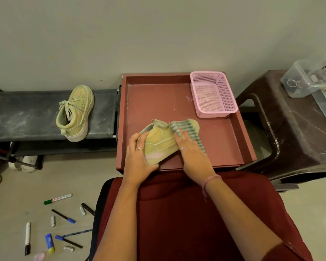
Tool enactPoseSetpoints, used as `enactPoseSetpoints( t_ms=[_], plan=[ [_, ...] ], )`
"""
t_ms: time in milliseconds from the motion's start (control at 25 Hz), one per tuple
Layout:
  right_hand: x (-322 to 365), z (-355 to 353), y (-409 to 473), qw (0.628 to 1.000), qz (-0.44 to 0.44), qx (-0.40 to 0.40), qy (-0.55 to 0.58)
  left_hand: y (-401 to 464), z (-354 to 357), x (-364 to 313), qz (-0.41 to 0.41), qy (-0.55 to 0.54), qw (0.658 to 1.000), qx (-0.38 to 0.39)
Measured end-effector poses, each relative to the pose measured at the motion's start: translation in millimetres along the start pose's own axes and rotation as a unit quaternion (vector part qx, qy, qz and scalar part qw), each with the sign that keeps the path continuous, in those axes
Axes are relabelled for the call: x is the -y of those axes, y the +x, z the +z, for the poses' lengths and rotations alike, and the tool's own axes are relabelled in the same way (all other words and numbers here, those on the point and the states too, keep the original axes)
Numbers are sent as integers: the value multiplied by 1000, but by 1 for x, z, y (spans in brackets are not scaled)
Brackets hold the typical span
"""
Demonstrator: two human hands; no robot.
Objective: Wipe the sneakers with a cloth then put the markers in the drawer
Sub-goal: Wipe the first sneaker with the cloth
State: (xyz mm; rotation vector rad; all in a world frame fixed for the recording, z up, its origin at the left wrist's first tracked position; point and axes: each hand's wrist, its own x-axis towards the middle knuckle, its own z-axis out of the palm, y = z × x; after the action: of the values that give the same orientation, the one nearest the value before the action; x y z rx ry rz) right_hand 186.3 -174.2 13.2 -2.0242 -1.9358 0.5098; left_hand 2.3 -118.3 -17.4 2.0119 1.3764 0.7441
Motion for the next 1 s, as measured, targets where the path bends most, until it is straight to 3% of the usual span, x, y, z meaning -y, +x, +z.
enactPoseSetpoints(
  t_ms=[160, 360, 440, 560, 720, 1000],
  plan=[
    [5, 0, 10, 991, 111, 11, 80, 0, 1, -3, 16, 7, 1000, -8],
    [66, 31, -30, 974, 20, 78, 210, 1, 2, -3, -24, -24, 999, -2],
    [63, 37, -32, 984, -9, 99, 146, 0, 1, -2, -40, -36, 999, 0],
    [33, 31, -23, 999, -40, 10, -15, 1, -1, -2, -49, -32, 998, 0],
    [0, 15, 6, 998, 11, -7, -55, 4, 2, -5, -68, -32, 997, 1],
    [9, 6, 16, 977, 162, -18, 136, 4, 4, -7, -68, -10, 998, 14]
  ],
)
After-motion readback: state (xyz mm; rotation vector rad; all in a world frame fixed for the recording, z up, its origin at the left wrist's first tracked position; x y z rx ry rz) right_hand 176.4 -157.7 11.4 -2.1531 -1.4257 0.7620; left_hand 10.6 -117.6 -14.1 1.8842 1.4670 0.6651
